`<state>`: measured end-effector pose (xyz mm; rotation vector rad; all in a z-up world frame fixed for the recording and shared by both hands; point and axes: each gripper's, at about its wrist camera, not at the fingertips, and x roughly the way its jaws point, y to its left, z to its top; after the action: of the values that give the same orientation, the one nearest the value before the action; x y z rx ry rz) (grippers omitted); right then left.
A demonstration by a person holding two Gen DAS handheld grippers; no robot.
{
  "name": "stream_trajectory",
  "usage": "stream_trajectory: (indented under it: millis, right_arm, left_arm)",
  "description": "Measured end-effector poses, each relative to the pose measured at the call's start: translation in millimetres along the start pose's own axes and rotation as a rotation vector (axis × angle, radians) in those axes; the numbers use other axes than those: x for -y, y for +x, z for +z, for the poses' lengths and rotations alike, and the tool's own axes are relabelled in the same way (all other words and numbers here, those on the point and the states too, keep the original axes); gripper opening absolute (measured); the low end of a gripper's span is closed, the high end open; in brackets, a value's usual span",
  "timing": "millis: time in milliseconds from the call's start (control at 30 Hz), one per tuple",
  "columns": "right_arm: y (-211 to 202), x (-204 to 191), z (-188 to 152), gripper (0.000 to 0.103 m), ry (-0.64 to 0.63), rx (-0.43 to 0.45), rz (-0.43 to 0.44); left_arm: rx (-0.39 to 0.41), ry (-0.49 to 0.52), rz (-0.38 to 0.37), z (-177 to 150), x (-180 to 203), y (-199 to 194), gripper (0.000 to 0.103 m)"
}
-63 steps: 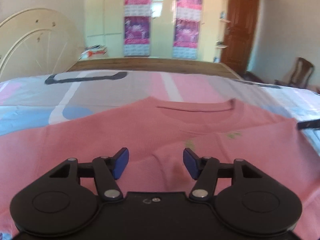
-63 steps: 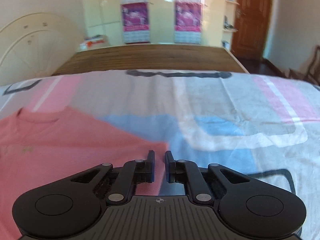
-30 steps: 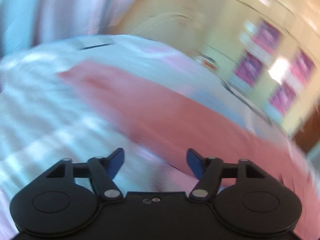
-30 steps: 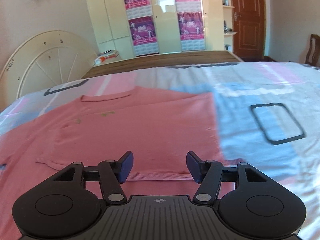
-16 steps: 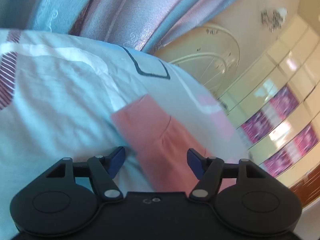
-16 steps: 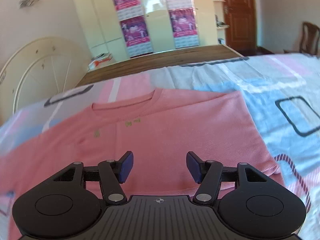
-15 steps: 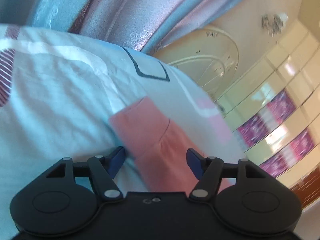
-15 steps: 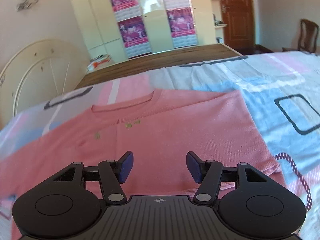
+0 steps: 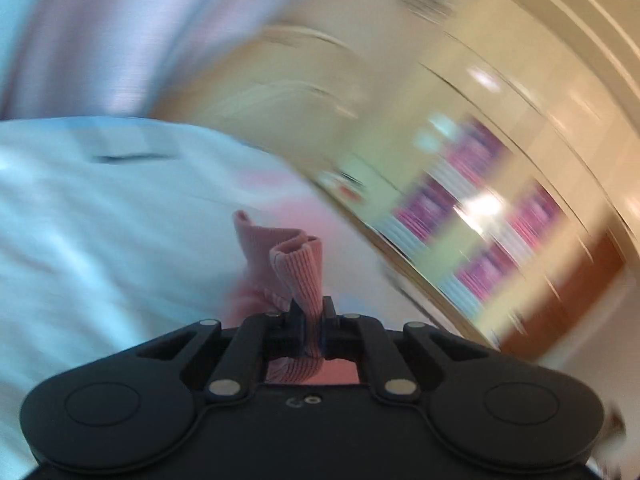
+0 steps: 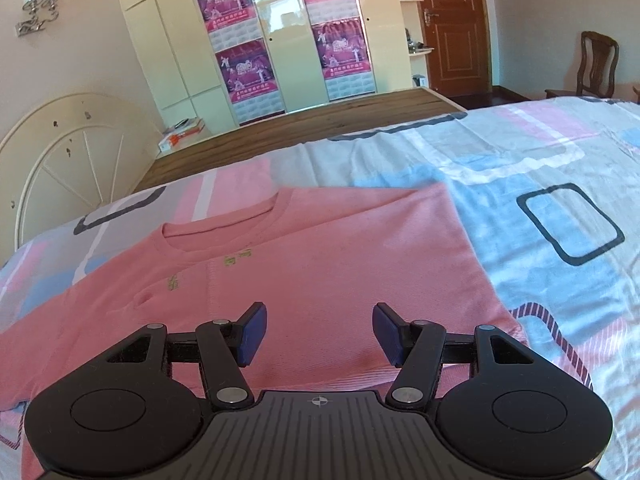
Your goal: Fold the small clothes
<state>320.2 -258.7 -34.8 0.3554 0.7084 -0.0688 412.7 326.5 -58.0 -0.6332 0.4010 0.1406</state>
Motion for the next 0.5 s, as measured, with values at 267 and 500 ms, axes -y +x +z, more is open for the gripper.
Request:
stream_trajectory:
  millis: [267,500]
  right_arm:
    - [-6.8,23.7,2.2,0.059,0.058,0.007,0.032]
    - [-21.5,50.3,7.5,0.059,0.113,0.021,0.067]
  left_arm:
    - [-0.205,0.332,-0.213,-118.8,198.4,34.5,0.005]
    - [-0.331,0.609,-0.298,-230.8,315.2,59.9,0.005]
